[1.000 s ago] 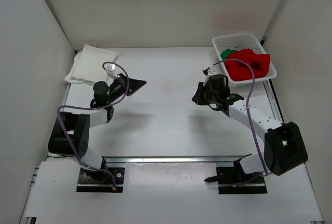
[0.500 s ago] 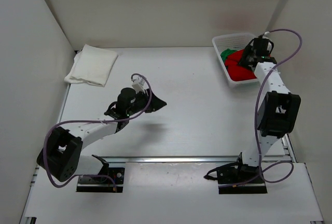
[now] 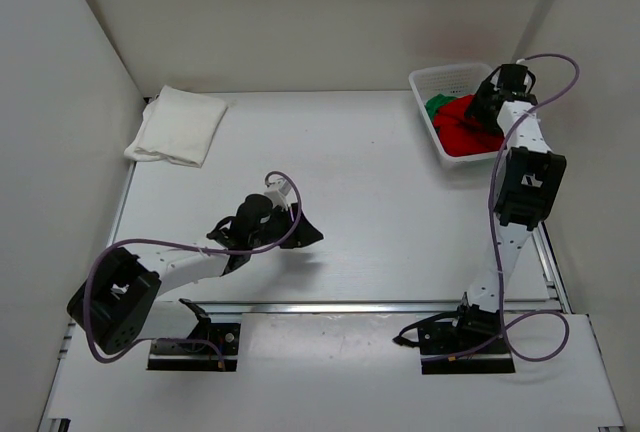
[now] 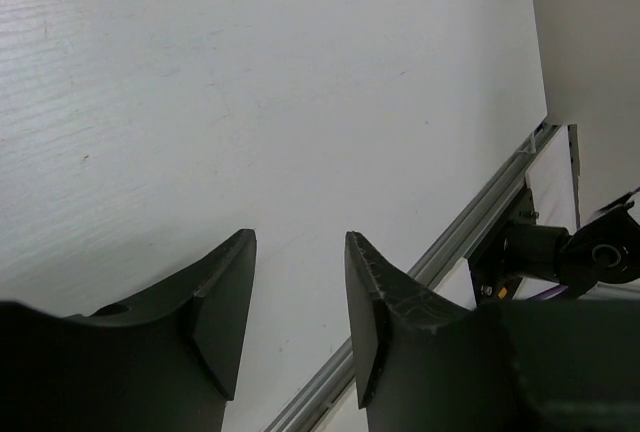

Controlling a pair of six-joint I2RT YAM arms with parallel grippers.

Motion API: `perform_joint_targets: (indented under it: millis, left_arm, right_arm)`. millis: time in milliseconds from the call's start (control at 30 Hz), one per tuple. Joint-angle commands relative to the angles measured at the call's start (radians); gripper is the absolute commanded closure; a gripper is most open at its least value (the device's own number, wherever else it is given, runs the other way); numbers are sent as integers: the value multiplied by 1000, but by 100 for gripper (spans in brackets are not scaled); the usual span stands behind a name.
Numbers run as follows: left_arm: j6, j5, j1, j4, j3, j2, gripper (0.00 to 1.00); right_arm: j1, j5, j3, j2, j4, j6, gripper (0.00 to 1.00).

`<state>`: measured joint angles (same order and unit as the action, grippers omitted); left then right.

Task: Fold and stack the t-shirts
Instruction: Grab crumpled tshirt from bin with the right arm

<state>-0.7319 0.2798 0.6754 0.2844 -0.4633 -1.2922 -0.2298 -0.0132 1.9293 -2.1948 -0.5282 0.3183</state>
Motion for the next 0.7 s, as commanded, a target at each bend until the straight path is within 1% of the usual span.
perform_joint_targets:
  millis: [0,33,133,200,233,300,333,400,433,467,500,567,600,667]
  left_arm:
    - [0,27,0,44,5,14,49]
    - [-6,29,-7,50,5,11,49]
    - [-4,15,-10,44,0,13,52]
    - [-12,18,-11,39,-8,24,53]
    - [-15,19,-19,45,-11,21,53]
    - [-27,42,-42,62,-8,16,54]
    - [-43,50,-48,61,-8,17,54]
    - [-61,53,-75,67,-12,42,55]
    - [-70,53,-80,70,-11,42,53]
    - [-80,65,-91,71,-11,54,53]
    - [-86,64,-103,73,-12,68,53]
    - [-104,52,-134,70,-8,86,53]
    - [-118,47,-152,67,-2,100,53]
    - [-145,41,-194,45,-3,125,52]
  right_arm:
    - [4,-7,140,-58,-44,-13,45]
    - [7,-2,170,-74,-58,-9,51]
    - [20,-13,183,-63,-32,-8,89]
    - [36,12,180,-7,-26,-31,99]
    - [52,36,165,9,-23,-39,100]
    - [85,64,129,119,14,-62,100]
    - [107,62,113,145,20,-73,100]
    - [144,36,106,266,33,-88,100]
    - [171,27,106,289,25,-94,99]
    - [187,28,131,350,28,-105,100]
    - [225,-16,144,389,22,-108,100]
    - [303,-51,212,453,19,-123,100]
    - [331,-71,250,484,25,-142,100]
    - [430,-105,313,512,40,-168,100]
